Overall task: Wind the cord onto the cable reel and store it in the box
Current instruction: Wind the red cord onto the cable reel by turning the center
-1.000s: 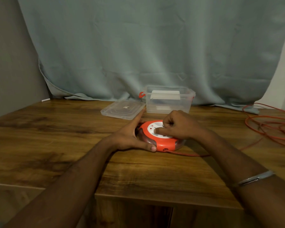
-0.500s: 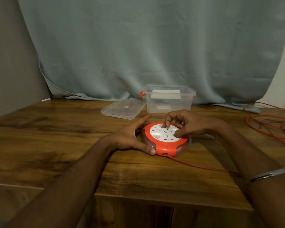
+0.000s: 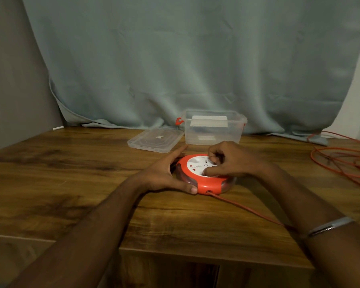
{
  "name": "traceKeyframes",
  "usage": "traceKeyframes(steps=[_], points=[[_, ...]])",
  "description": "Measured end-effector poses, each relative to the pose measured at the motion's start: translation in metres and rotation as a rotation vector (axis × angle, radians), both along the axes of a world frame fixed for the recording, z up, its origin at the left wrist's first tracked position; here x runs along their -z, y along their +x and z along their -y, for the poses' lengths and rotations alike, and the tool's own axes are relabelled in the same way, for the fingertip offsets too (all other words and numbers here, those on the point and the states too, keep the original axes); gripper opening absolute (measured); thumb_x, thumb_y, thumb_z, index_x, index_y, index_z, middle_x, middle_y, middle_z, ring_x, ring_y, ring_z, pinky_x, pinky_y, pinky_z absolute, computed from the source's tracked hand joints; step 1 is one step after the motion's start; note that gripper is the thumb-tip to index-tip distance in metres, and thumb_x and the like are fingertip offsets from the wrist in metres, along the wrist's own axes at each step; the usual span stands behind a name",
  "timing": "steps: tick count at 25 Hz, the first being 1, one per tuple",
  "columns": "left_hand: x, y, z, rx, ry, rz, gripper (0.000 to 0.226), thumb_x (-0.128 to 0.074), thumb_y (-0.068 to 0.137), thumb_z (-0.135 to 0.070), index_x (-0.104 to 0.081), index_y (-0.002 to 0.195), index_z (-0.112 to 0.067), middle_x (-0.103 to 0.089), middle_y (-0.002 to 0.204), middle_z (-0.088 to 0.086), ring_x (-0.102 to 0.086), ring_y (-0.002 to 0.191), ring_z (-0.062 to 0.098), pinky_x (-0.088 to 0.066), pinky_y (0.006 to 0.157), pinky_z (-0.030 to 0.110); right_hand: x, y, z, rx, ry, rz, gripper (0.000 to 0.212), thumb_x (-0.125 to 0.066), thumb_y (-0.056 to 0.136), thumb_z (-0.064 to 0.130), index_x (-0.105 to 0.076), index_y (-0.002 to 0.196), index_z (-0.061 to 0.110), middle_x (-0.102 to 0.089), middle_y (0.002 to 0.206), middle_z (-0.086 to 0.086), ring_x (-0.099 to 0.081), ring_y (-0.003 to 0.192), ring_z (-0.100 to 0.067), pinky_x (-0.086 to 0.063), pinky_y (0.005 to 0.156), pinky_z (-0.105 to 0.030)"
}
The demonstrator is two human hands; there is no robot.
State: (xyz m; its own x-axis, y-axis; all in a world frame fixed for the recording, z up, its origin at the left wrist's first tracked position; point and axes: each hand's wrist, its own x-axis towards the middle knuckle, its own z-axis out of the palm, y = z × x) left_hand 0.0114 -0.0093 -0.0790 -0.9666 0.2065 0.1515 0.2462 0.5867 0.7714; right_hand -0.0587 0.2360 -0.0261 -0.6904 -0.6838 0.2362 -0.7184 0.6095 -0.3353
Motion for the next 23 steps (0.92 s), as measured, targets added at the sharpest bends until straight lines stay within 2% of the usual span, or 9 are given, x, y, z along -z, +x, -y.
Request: traceKeyframes(steps=[3, 7, 9, 11, 12, 15, 19, 21, 23], points=[[0.000, 0.000, -0.001, 0.003, 0.013, -0.011, 0.147, -0.103, 0.052, -0.048, -0.014, 0.168, -0.040, -0.040, 0.165, -0.012, -0.041, 0.148, 0.007, -0.037, 0.123, 0.032, 0.003, 0.005, 0.010, 0.100, 0.001, -0.110, 0.049, -0.078, 0.071, 0.061, -0.051, 0.062, 0.021, -0.054, 0.056, 0.007, -0.049, 0.056, -0.010, -0.038, 0.058, -0.033], [0.001, 0.000, -0.001, 0.008, 0.019, -0.007, 0.145, -0.104, 0.055, -0.043, -0.013, 0.168, -0.040, -0.040, 0.165, -0.011, -0.042, 0.148, 0.006, -0.038, 0.123, 0.032, 0.006, 0.008, 0.022, 0.144, -0.047, -0.175, 0.051, -0.079, 0.078, 0.055, -0.052, 0.056, 0.018, -0.055, 0.052, 0.004, -0.053, 0.054, -0.011, -0.037, 0.055, -0.030], [0.001, 0.000, -0.001, 0.005, 0.023, -0.013, 0.143, -0.105, 0.058, -0.037, -0.014, 0.169, -0.038, -0.040, 0.164, -0.011, -0.043, 0.147, 0.005, -0.039, 0.121, 0.028, 0.005, 0.006, 0.022, 0.099, -0.071, -0.166, 0.037, -0.080, 0.077, 0.049, -0.058, 0.064, 0.021, -0.057, 0.053, 0.005, -0.053, 0.053, -0.009, -0.044, 0.056, -0.032], [0.001, 0.000, -0.001, 0.003, 0.014, -0.016, 0.142, -0.104, 0.060, -0.035, -0.014, 0.169, -0.037, -0.041, 0.163, -0.012, -0.043, 0.147, 0.005, -0.039, 0.121, 0.026, 0.000, 0.002, 0.013, 0.017, -0.147, -0.052, 0.020, -0.079, 0.071, 0.031, -0.064, 0.084, 0.028, -0.067, 0.064, 0.005, -0.054, 0.054, -0.005, -0.054, 0.060, -0.040], [0.000, 0.000, -0.001, 0.003, 0.010, -0.015, 0.142, -0.104, 0.060, -0.036, -0.014, 0.169, -0.038, -0.040, 0.163, -0.012, -0.042, 0.147, 0.006, -0.038, 0.121, 0.027, -0.003, 0.000, 0.008, -0.024, -0.169, 0.024, 0.029, -0.076, 0.069, 0.020, -0.065, 0.094, 0.029, -0.073, 0.074, 0.006, -0.055, 0.055, -0.003, -0.054, 0.061, -0.039], [-0.002, 0.000, 0.000, 0.005, -0.003, 0.000, 0.143, -0.104, 0.058, -0.042, -0.012, 0.168, -0.042, -0.038, 0.165, -0.013, -0.040, 0.148, 0.008, -0.038, 0.122, 0.031, -0.008, -0.006, -0.006, -0.114, -0.079, 0.140, 0.050, -0.074, 0.073, -0.001, -0.068, 0.114, 0.026, -0.075, 0.104, 0.012, -0.050, 0.057, 0.001, -0.044, 0.056, -0.022], [0.000, 0.000, 0.000, 0.012, 0.002, 0.005, 0.150, -0.104, 0.050, -0.052, -0.012, 0.167, -0.044, -0.035, 0.168, -0.011, -0.038, 0.151, 0.008, -0.037, 0.124, 0.035, -0.008, -0.016, -0.014, -0.179, -0.082, 0.244, 0.053, -0.078, 0.078, -0.002, -0.065, 0.127, 0.016, -0.076, 0.120, 0.001, -0.047, 0.055, 0.002, -0.042, 0.056, -0.015], [0.001, -0.001, 0.000, 0.011, 0.003, 0.003, 0.152, -0.104, 0.047, -0.057, -0.012, 0.167, -0.044, -0.035, 0.168, -0.011, -0.038, 0.152, 0.009, -0.036, 0.125, 0.037, -0.010, -0.017, -0.017, -0.158, -0.105, 0.272, 0.056, -0.083, 0.080, -0.003, -0.060, 0.128, 0.017, -0.077, 0.117, -0.003, -0.048, 0.054, 0.002, -0.042, 0.055, -0.014], [0.001, -0.001, 0.000, 0.010, 0.003, 0.006, 0.152, -0.103, 0.046, -0.059, -0.012, 0.167, -0.045, -0.035, 0.168, -0.011, -0.037, 0.152, 0.010, -0.036, 0.125, 0.037, -0.011, -0.013, -0.017, -0.101, -0.094, 0.264, 0.059, -0.091, 0.078, 0.010, -0.059, 0.124, 0.024, -0.077, 0.110, -0.001, -0.052, 0.061, 0.001, -0.044, 0.057, -0.017]])
